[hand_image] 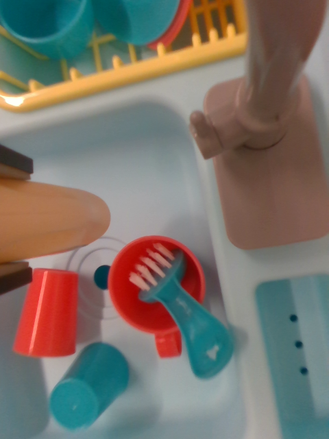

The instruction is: Pick detergent from the sink

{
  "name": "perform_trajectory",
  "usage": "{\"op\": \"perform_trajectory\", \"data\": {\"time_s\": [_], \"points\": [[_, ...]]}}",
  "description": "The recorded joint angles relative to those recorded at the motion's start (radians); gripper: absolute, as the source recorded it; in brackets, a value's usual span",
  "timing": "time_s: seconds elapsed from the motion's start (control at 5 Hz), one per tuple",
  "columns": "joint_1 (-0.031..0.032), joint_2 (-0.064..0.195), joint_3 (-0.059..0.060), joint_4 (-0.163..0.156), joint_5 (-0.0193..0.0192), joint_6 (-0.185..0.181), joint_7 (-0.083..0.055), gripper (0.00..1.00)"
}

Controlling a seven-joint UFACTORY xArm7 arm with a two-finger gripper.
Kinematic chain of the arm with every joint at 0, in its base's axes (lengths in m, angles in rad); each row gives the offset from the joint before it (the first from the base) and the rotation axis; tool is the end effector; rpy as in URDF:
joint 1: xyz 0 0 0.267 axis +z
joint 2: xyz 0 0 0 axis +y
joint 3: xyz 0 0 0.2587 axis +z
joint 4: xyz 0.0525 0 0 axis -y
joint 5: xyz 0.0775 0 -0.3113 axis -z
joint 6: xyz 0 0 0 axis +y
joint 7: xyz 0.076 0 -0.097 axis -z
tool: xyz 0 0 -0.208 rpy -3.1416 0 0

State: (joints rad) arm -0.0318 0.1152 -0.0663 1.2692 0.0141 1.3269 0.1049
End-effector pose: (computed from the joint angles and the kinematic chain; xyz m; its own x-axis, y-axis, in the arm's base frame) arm 0.4186 -0.0380 0.1494 0.9638 -0.2043 -0.1714 -0.2052 -0.9786 0.0127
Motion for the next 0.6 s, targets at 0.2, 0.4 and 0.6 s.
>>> {"op": "perform_trajectory", "data": {"time_s": [0.2, 0.4, 0.6], "points": [[0.0, 0.0, 0.0, 0.0, 0.0, 0.0, 0.0, 1.0], [0.0001, -0.01, 0.0, 0.035, -0.0009, 0.045, 0.001, 1.0], [0.0001, -0.01, 0.0, 0.035, -0.0009, 0.045, 0.001, 1.0]]}}
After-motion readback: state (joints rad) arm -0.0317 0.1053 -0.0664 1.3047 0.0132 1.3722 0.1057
